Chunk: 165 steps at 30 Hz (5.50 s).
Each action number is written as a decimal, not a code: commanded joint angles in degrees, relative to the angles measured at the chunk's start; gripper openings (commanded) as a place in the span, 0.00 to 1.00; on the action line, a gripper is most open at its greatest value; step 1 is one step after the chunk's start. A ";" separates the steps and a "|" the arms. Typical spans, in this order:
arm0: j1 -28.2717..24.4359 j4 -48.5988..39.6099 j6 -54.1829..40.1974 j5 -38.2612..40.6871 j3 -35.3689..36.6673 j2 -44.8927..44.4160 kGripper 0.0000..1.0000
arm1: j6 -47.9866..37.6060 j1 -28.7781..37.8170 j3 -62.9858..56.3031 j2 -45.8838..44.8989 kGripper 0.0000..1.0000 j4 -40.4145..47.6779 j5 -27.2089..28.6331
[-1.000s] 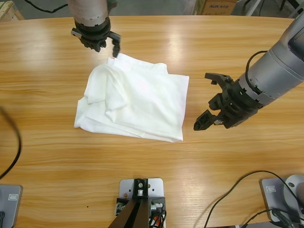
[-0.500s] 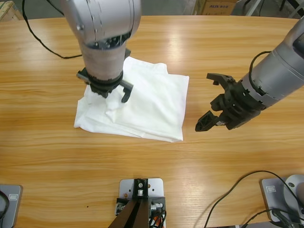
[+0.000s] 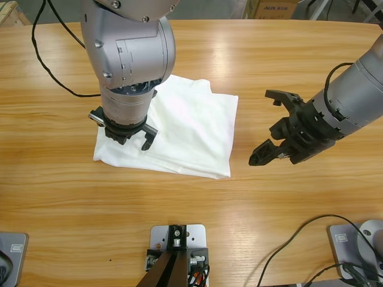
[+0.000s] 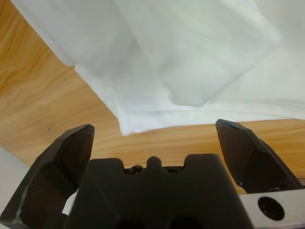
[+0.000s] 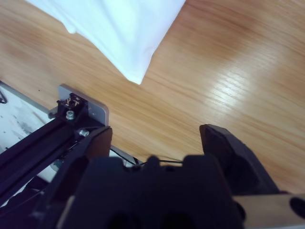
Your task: Fold clothes
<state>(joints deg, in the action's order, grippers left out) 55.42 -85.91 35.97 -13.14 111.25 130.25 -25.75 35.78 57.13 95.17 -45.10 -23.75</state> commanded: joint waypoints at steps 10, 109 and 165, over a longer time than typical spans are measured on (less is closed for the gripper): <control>-1.28 -0.97 -1.92 -12.33 6.08 8.53 1.00 | 0.79 -0.36 -1.09 0.10 0.76 -0.10 -1.39; -28.62 11.10 -17.16 16.57 -21.50 -32.92 0.90 | -16.88 -5.90 -29.45 14.04 0.99 66.15 -10.09; -28.62 10.24 -18.39 16.48 -24.15 -33.39 0.90 | 1.56 -26.91 -12.61 -1.30 0.00 18.01 -0.28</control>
<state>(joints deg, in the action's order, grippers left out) 27.15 -75.11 18.47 2.48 89.53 97.69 -28.89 12.16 36.08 95.28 -13.78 -29.04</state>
